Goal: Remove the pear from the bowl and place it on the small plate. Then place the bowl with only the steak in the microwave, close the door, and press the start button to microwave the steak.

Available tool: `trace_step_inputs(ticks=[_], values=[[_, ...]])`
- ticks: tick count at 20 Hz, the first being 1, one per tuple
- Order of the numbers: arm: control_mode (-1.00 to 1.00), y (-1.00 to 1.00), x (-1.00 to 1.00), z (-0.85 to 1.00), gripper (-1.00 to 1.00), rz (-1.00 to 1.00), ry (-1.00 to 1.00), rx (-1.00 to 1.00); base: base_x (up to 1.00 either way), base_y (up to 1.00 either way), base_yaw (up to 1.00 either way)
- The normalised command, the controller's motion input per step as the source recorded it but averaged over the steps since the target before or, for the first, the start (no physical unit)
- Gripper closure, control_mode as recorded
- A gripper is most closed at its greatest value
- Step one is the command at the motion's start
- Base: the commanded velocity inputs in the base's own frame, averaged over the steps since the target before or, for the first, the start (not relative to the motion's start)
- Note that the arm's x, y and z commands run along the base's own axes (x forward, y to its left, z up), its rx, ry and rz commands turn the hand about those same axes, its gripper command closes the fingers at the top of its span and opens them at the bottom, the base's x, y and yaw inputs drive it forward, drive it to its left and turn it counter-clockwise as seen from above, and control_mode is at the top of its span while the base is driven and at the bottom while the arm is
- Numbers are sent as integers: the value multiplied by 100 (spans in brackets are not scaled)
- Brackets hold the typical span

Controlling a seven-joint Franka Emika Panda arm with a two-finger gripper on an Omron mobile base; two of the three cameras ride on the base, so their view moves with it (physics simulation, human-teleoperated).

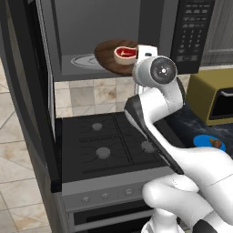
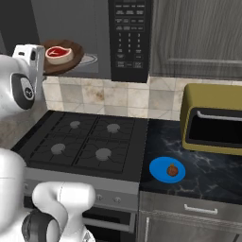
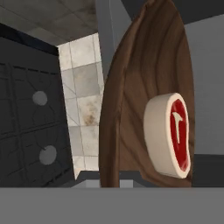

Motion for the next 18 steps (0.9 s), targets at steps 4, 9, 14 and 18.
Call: trace_step_inputs(ticks=[4,9,14,18], values=[[-100,36,74,20,100,12,0,-3,0,0,0],[-100,10,77,0,100,2,3,-5,0,0,0],[-100,2,84,0,100,0,6,-6,0,0,0],[-100,15,88,-11,100,0,10,-8,0,0,0]])
